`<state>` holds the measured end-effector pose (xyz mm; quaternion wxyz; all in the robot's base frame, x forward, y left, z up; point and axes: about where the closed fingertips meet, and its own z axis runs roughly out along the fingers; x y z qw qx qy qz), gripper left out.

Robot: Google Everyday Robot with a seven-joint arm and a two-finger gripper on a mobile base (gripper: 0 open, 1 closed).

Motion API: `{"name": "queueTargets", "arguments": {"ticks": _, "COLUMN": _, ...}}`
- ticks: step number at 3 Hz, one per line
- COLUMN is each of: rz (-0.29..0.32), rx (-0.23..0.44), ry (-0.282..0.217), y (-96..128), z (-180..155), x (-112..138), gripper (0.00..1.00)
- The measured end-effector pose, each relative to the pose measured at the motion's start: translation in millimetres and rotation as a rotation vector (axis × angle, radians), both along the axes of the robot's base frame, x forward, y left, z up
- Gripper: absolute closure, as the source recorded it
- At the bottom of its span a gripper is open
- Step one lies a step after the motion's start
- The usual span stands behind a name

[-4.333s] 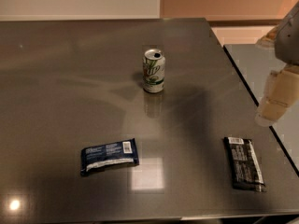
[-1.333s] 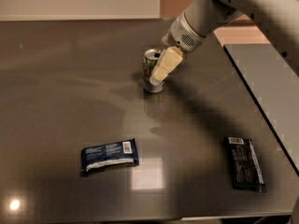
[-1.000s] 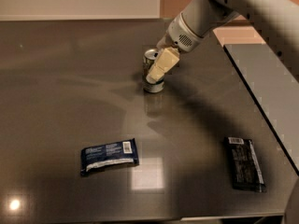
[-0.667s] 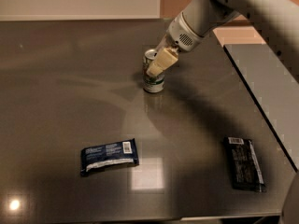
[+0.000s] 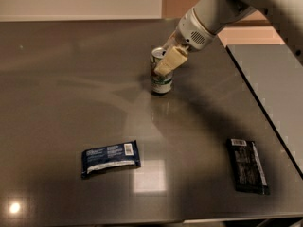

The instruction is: Move 7up can near rxbar chocolate

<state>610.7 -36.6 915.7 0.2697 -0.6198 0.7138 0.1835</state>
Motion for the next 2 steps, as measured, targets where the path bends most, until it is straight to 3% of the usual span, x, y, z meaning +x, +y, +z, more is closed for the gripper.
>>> {"name": "queueTargets", "arguments": {"ticks": 1, "rz": -0.002, "rx": 0.003, "ry": -0.008, "y": -19.8, "z": 12.5, "x": -21.4, "gripper": 1.00}}
{"name": "queueTargets", "arguments": {"ticks": 2, "rz": -0.061, "rx": 0.013, "ry": -0.002, "y": -61.3, "z": 22.5, "x": -52.1, "gripper": 1.00}}
